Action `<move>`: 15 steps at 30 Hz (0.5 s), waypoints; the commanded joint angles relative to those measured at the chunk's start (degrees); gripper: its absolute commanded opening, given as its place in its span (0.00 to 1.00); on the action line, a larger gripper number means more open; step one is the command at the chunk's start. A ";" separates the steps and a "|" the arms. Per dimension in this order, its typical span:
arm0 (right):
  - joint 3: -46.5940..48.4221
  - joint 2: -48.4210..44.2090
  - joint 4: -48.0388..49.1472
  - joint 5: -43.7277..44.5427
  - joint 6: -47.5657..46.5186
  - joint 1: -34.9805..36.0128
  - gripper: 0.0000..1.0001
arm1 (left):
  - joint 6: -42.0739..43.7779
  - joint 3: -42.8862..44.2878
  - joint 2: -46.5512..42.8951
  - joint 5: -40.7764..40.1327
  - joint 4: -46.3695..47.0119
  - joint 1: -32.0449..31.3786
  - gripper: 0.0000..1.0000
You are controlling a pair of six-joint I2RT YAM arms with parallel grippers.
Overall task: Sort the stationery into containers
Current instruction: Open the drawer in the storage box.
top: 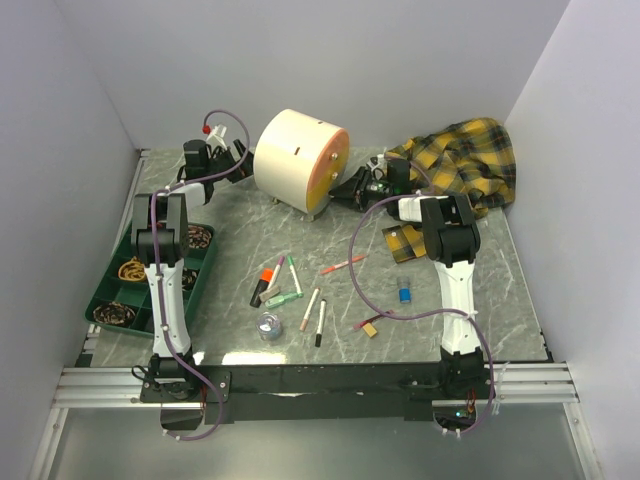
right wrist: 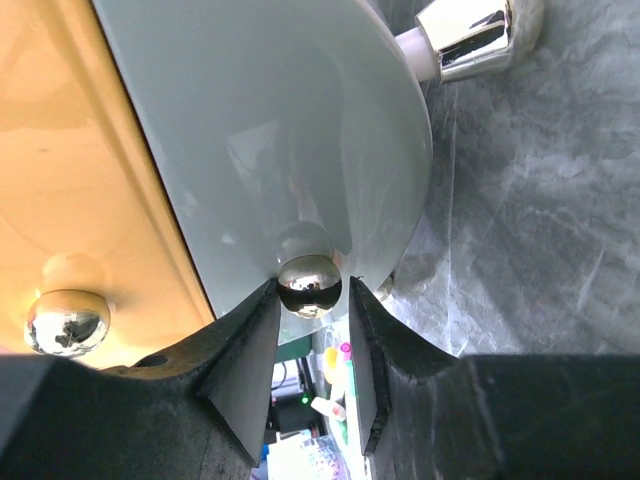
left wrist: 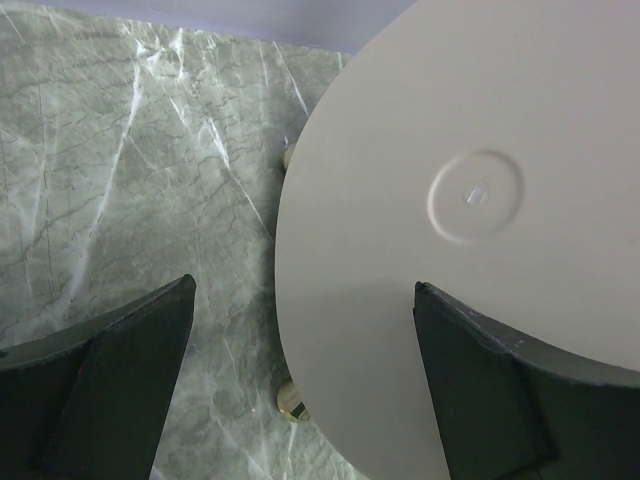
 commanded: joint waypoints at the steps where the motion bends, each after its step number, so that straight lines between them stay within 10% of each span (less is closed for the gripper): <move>1: 1.87 -0.84 2.79 1.05 -0.37 -0.92 0.40 | 1.75 0.07 -4.00 1.77 0.19 -1.44 0.97; 15: -0.49 -1.97 5.95 0.09 -0.02 -1.71 0.18 | 4.29 -0.01 -4.70 1.07 -2.97 -1.97 0.98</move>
